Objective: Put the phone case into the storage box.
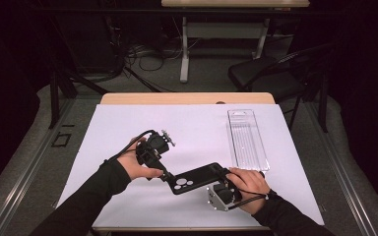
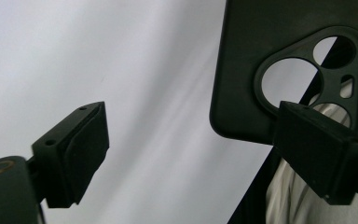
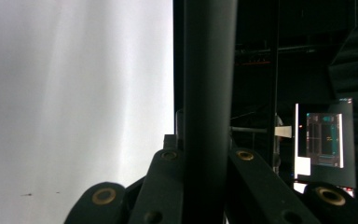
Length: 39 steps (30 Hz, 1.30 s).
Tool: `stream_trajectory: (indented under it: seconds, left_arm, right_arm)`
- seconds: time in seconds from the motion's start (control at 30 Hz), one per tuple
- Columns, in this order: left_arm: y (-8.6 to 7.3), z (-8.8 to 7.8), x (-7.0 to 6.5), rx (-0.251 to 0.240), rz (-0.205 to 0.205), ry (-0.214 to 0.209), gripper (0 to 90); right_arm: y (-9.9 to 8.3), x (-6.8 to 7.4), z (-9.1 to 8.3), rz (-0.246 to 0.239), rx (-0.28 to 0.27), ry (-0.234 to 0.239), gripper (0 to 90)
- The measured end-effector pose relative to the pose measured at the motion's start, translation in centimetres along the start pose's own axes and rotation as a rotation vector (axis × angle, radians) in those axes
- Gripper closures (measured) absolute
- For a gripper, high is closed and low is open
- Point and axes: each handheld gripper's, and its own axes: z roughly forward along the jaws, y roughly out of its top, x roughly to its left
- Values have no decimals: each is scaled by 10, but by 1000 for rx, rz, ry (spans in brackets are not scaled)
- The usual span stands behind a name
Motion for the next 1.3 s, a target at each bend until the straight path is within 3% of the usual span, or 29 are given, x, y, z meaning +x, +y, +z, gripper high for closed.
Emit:
stream_trajectory:
  seconds: [0.57,0.97,1.3]
  left_arm:
    - [-5,1,4,-57,8,41,158]
    - [-14,0,8,-81,-9,36,161]
    - [-24,1,10,-110,-16,32,171]
  right_arm:
    - [-3,-5,-3,81,-8,33,885]
    - [-6,-4,-4,138,-15,57,886]
    - [-8,-7,-4,221,-32,121,886]
